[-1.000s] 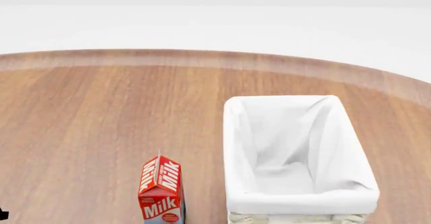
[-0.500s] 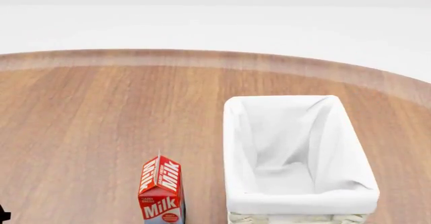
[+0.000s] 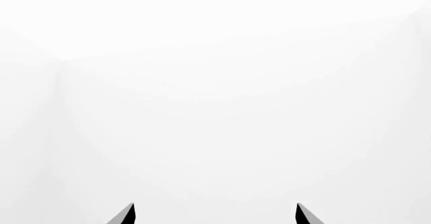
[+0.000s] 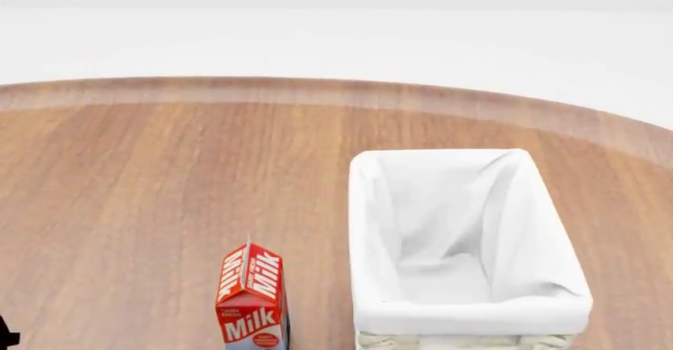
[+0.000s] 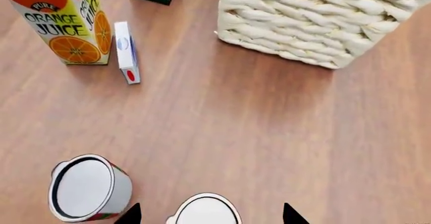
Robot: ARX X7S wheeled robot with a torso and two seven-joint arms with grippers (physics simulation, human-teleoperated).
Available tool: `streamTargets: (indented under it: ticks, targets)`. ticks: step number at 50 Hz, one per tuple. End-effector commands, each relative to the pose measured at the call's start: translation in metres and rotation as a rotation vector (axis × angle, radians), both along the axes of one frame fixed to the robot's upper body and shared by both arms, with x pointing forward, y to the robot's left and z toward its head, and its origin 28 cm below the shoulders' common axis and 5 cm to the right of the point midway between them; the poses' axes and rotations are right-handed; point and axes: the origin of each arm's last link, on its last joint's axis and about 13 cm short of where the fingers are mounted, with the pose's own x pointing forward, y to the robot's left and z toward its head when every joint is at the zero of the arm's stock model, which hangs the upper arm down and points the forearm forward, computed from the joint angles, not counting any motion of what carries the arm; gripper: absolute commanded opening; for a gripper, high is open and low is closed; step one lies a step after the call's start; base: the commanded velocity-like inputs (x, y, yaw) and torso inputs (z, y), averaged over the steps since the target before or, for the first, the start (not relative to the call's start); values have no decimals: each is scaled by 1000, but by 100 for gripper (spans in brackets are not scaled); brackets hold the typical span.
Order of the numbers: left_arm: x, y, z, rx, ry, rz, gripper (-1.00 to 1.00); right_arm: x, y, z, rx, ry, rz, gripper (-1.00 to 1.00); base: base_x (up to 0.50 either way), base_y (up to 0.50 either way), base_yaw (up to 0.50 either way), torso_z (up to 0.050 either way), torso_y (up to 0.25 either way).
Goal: Pick up the alphabet soup and the tomato sauce, and put them in the basket.
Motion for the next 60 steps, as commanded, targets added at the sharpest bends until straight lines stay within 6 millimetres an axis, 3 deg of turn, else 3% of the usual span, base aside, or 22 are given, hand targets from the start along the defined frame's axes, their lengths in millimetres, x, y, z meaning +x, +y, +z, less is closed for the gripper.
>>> streamTargets:
  ticks: [1,60]
  targets:
    - [-1,0,0,2,-1,0,100,-2,1,-11,-3,24,16,100,0,0,0,0,0]
    - [2,-1,-3,1,9,-5,100,0,0,-43,21,71,32,100,0,0,0,0,0]
